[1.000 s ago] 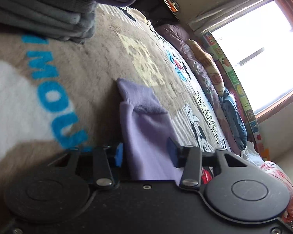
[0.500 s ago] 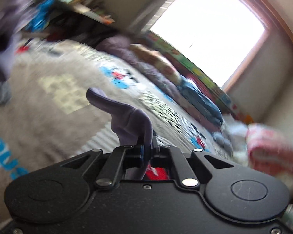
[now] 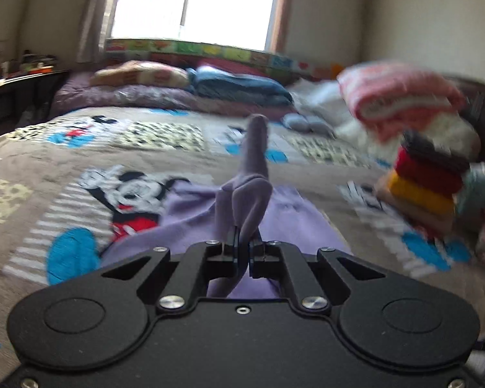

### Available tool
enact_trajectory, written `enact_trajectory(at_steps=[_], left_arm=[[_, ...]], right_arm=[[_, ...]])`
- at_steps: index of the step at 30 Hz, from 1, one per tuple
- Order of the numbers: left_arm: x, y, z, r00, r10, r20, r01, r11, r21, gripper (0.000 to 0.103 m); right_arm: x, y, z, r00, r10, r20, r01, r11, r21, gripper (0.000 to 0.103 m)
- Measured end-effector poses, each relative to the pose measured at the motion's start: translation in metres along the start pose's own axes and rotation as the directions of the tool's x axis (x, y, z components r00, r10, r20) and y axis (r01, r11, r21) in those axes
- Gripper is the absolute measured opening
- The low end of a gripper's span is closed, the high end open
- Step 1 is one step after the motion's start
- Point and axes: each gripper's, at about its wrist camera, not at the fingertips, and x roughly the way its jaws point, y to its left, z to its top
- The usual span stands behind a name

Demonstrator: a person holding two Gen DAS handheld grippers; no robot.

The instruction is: Fold clothes

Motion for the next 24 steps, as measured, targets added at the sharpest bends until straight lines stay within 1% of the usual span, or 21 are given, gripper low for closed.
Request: enact_trajectory(at_steps=[2,3,4,5,6,7,9,12,14,16,18,19,22,23,24], left_arm=[[0.016,-0.028,-0.022,0.997,-0.019,-0.073,0.027,0.992,0.122,0.003],[0.024,-0.041,-0.034,0.993,-0.025,-0.113,0.046,0.981,0.187,0.006],[0.031,-0.053,-0.046,0.989,-0.022,-0.146,0.058,0.967,0.248,0.017],[0.032,-0.060,-0.054,0.987,-0.016,-0.158,0.061,0.957,0.285,0.022],[0.031,-0.064,-0.061,0.987,-0.012,-0.159,0.060,0.950,0.306,0.031],[0.026,-0.063,-0.064,0.988,-0.017,-0.152,0.063,0.952,0.299,0.038],[0.011,-0.053,-0.065,0.991,-0.043,-0.127,0.074,0.967,0.244,0.046],[-0.018,-0.034,-0.063,0.997,-0.036,-0.067,0.047,0.986,0.161,0.048],[-0.036,-0.019,-0.063,1.000,-0.015,-0.023,0.018,0.995,0.101,0.053],[-0.050,0.001,-0.067,0.999,0.040,0.014,-0.041,0.999,0.019,0.056],[-0.061,0.022,-0.071,0.994,0.108,0.031,-0.105,0.991,-0.085,0.056],[-0.064,0.034,-0.074,0.991,0.128,0.037,-0.122,0.982,-0.141,0.057],[-0.069,0.060,-0.084,0.987,0.155,0.044,-0.138,0.953,-0.268,0.057],[-0.070,0.064,-0.086,0.986,0.159,0.049,-0.139,0.948,-0.288,0.057],[-0.071,0.067,-0.086,0.985,0.161,0.057,-0.137,0.944,-0.300,0.057]], right_arm=[[0.000,-0.001,0.001,1.000,0.007,0.002,-0.007,1.000,0.003,0.084],[0.000,-0.001,0.000,1.000,0.008,0.002,-0.008,1.000,0.002,0.083],[0.000,0.000,0.000,1.000,0.009,0.001,-0.009,1.000,0.002,0.082],[0.001,0.000,0.000,1.000,0.011,-0.001,-0.011,1.000,0.001,0.082],[0.001,0.000,0.000,1.000,0.011,-0.002,-0.011,1.000,-0.001,0.081],[0.000,0.001,-0.001,1.000,0.010,-0.003,-0.010,1.000,-0.004,0.081],[0.000,0.001,0.000,1.000,0.009,-0.002,-0.009,1.000,-0.002,0.080],[0.001,0.001,0.000,1.000,0.004,-0.002,-0.004,1.000,0.012,0.077],[0.006,0.001,0.000,1.000,0.007,-0.003,-0.007,0.999,0.050,0.075],[0.013,0.007,0.001,1.000,0.015,-0.011,-0.014,0.996,0.092,0.075],[0.027,0.023,0.002,0.999,0.028,-0.039,-0.024,0.995,0.098,0.075],[0.038,0.034,0.003,0.998,0.023,-0.066,-0.017,0.996,0.087,0.075],[0.071,0.064,0.006,0.990,0.010,-0.140,0.000,0.998,0.069,0.075],[0.083,0.071,0.007,0.988,0.005,-0.156,0.008,0.996,0.085,0.075],[0.096,0.077,0.008,0.985,-0.026,-0.168,0.043,0.994,0.098,0.076]])
